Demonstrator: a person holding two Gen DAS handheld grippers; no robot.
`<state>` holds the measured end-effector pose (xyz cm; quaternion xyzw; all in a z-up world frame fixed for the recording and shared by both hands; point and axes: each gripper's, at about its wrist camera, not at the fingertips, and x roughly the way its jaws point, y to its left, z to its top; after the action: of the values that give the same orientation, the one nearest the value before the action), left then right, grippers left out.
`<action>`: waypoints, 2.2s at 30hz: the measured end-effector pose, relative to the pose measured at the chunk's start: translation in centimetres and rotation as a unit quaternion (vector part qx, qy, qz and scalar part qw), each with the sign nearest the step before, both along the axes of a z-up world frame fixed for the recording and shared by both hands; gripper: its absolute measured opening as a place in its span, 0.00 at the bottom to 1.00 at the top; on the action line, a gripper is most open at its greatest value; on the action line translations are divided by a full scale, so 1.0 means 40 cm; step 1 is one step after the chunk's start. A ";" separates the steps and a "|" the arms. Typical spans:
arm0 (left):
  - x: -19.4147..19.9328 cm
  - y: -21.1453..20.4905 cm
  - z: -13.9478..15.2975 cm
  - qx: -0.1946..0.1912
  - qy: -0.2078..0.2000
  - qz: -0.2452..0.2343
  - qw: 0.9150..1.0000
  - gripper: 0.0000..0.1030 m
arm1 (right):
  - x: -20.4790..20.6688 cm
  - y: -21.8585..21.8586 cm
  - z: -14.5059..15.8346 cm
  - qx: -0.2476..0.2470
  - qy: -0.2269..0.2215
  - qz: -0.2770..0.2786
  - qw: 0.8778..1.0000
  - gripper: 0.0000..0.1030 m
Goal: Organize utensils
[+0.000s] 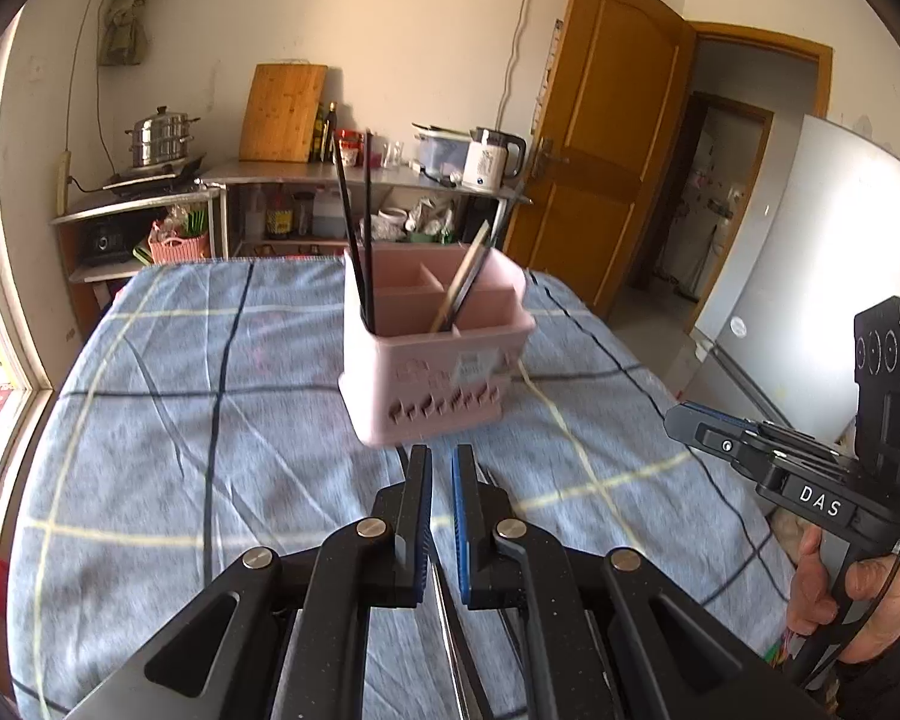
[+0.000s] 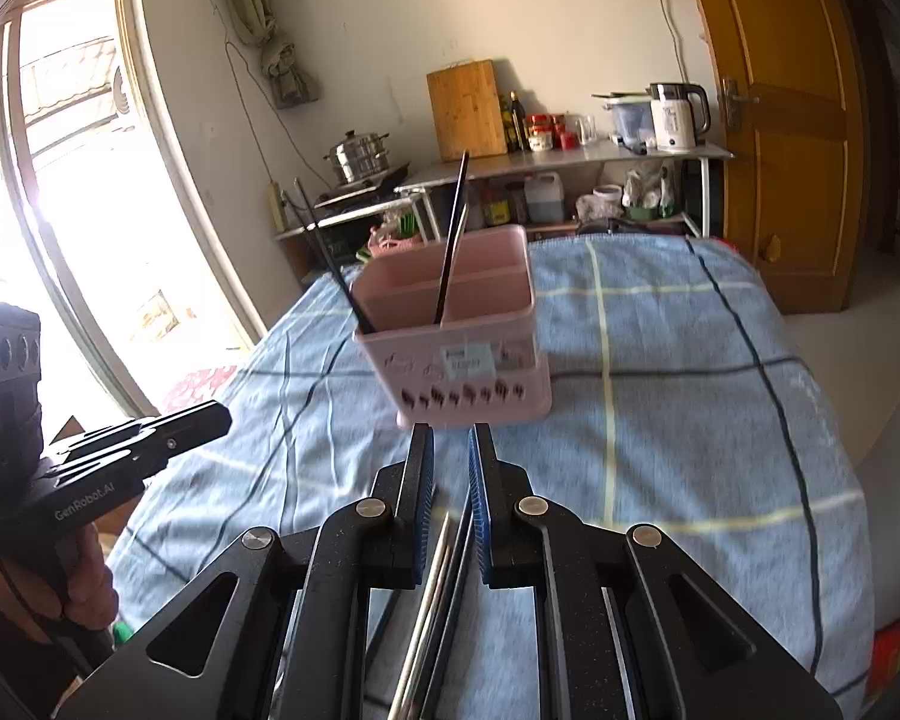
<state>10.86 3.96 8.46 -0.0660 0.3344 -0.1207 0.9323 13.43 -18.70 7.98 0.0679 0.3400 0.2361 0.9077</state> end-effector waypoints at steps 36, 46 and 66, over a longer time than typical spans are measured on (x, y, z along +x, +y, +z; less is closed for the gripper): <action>-0.018 -0.074 -0.295 0.020 0.129 -0.018 0.991 0.06 | -0.076 0.052 -0.184 -0.049 0.072 0.036 0.996 0.12; 0.011 -0.079 -0.316 0.041 0.126 -0.010 0.991 0.07 | -0.040 0.088 -0.211 -0.057 0.086 0.050 0.993 0.12; 0.055 0.025 -0.316 0.030 0.125 0.046 0.991 0.06 | 0.090 0.179 -0.284 -0.094 0.124 0.063 0.986 0.12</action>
<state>13.06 4.96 -4.19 -0.0678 0.4481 -0.0587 0.8895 17.02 -11.53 -3.39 -0.0101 0.4743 0.2498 0.8442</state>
